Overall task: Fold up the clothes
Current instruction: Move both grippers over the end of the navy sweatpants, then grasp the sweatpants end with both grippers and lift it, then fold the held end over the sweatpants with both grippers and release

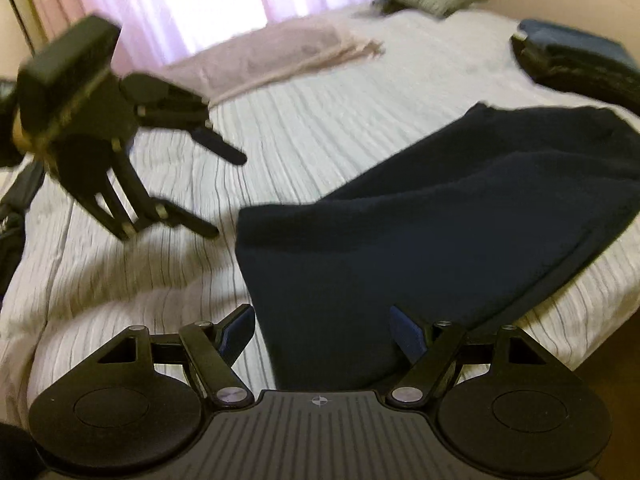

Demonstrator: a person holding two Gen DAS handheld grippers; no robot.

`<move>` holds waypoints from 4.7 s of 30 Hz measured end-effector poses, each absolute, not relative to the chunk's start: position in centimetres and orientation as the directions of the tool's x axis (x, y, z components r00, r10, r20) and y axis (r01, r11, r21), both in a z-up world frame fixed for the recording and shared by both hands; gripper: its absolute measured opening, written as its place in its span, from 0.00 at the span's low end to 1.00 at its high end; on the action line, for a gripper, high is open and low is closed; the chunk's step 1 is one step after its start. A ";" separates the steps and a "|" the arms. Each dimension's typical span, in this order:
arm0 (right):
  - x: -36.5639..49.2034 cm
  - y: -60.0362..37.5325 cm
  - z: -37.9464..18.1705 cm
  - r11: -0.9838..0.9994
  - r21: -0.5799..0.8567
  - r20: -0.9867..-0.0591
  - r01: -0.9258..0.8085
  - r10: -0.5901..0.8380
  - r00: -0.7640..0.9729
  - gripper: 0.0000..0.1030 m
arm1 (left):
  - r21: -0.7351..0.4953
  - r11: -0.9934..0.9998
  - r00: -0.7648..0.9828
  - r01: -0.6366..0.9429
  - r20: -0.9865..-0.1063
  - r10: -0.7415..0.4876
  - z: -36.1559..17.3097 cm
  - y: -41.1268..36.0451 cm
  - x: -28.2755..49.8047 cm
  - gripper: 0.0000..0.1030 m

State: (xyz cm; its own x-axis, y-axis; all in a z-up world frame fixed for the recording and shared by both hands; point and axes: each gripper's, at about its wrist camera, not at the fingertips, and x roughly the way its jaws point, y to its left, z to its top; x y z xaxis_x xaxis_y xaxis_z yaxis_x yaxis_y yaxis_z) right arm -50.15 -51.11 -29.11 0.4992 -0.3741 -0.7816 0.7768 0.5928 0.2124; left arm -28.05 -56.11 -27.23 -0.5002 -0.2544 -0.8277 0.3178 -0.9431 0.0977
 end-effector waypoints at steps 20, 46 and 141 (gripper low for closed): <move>-51.6 -53.3 -32.4 0.668 0.173 -0.835 0.724 -0.290 0.468 0.75 | -0.691 -0.709 -0.446 0.139 -0.683 0.578 -34.5 -68.9 -31.5 0.61; -49.9 -47.8 -31.0 0.536 0.008 -0.832 0.844 -0.465 0.303 0.75 | 0.161 -0.933 -0.427 -0.322 -0.904 -0.009 -32.2 -55.7 -32.0 0.59; -83.9 -93.2 -28.5 0.242 0.443 -0.674 0.863 -0.545 0.499 0.45 | -0.092 -0.864 -0.444 0.495 -0.882 -0.160 -24.6 -100.3 -63.6 0.30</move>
